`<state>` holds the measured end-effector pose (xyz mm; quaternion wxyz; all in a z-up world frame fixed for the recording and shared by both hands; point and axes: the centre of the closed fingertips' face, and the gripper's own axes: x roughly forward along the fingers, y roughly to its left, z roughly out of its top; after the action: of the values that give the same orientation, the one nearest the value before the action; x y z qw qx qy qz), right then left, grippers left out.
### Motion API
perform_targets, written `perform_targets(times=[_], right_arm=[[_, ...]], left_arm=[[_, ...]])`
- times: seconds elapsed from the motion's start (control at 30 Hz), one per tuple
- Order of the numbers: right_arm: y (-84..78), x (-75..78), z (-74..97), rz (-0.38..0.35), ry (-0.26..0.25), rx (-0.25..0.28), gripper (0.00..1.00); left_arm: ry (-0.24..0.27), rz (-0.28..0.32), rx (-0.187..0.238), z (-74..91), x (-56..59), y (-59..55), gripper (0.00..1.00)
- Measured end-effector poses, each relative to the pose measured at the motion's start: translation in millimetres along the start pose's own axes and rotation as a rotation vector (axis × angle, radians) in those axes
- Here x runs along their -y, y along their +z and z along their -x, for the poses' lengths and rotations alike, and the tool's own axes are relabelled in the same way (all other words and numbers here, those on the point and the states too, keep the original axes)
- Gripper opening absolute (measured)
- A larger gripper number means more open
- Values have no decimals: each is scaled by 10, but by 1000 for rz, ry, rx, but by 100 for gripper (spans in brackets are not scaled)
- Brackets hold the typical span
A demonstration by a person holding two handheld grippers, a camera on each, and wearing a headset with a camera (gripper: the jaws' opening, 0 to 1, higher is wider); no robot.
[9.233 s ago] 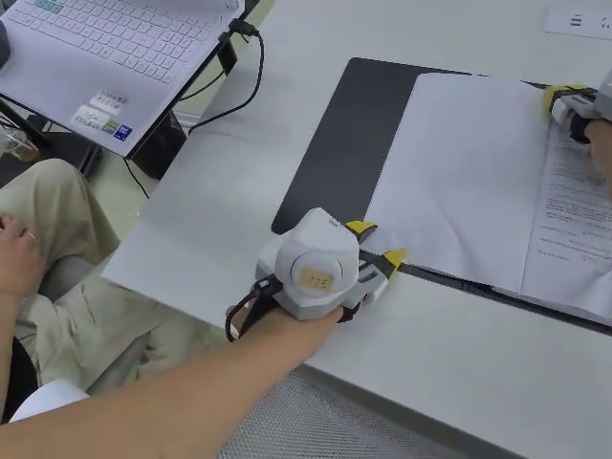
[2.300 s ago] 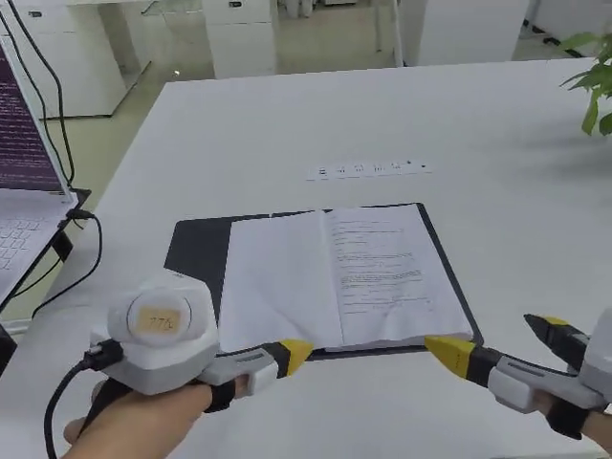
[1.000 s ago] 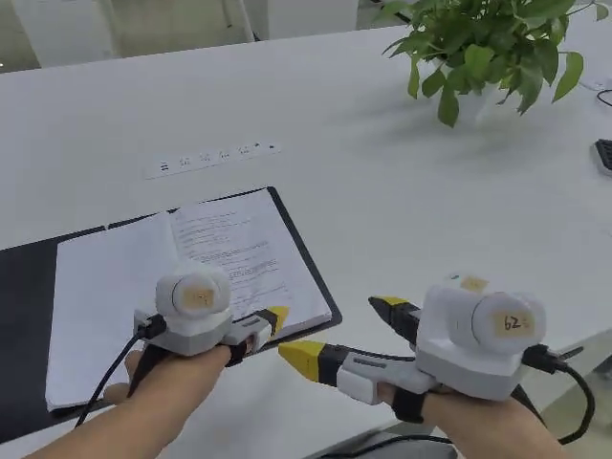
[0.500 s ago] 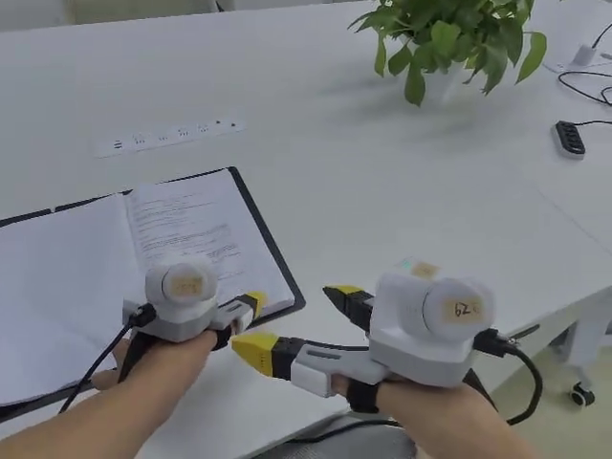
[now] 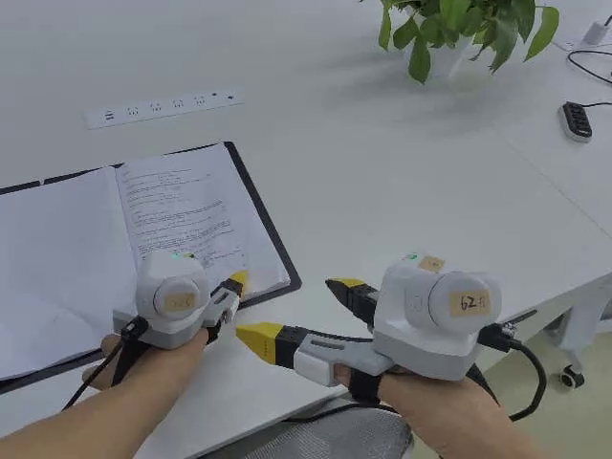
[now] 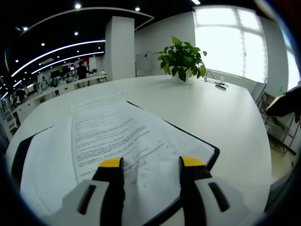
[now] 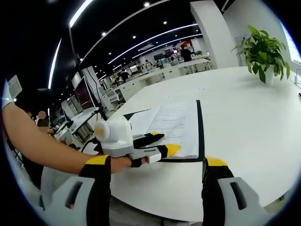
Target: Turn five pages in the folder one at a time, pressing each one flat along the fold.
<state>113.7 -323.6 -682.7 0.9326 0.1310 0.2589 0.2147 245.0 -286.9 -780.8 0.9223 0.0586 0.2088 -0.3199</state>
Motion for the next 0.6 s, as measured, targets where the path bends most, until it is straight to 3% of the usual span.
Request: perform_targets(times=[0.27,0.6], right_arm=[[-14,56,-20,-11,-9,-9,78],[-26,113,-85,-13,-10,-27,77]], left_arm=[[-3,8,37,3,27,-1,38],[24,20,44,10,-106,-5,21]])
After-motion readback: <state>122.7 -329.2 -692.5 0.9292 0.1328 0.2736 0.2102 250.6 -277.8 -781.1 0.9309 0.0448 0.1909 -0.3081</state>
